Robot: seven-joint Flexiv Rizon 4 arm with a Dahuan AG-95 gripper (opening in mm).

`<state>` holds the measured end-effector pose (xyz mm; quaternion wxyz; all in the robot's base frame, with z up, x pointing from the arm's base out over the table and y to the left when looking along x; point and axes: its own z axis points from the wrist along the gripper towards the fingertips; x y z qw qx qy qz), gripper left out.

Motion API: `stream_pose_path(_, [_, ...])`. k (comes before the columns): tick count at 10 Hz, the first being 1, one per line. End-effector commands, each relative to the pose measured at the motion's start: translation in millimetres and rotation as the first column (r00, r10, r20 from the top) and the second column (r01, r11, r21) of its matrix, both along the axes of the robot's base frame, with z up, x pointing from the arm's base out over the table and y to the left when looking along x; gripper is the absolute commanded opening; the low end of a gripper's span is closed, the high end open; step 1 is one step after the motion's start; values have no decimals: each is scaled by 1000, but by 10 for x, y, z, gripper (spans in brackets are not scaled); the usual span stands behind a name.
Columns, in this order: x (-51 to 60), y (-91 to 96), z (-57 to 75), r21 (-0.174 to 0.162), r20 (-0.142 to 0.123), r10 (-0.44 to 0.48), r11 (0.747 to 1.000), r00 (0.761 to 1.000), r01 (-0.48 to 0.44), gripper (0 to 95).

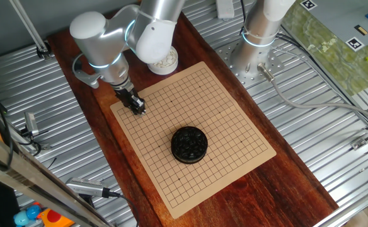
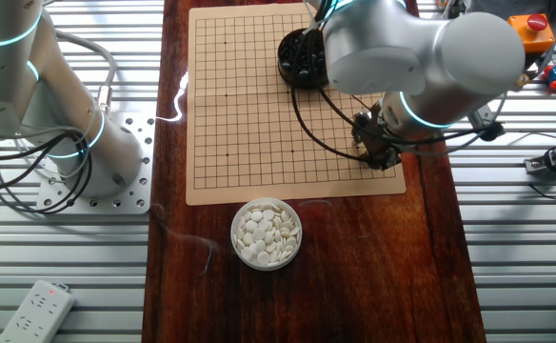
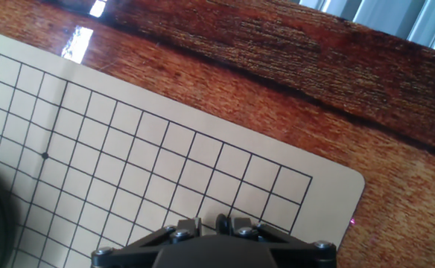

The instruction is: Play the first move as black on the 3-4 point in the upper right corner of the Go board

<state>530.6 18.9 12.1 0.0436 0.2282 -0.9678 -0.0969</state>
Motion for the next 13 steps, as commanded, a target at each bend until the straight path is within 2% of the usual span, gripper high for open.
stream_pose_path(1, [10, 19, -7, -4, 2, 1, 1000, 1000, -1, 380])
stream_pose_path(7, [-1, 11, 27, -10, 13, 13, 1000, 1000, -13, 380])
stream_pose_path(8, [-2, 5, 29, -10, 15, 11, 1000, 1000, -11, 190])
stream_pose_path(9, [2, 5, 32, -9, 19, 10, 1000, 1000, -10, 190])
stream_pose_path(10, [12, 7, 38, -8, 18, 8, 1000, 1000, -8, 380])
stream_pose_path(13, [97, 34, 117, -7, 10, 5, 1000, 1000, -5, 380])
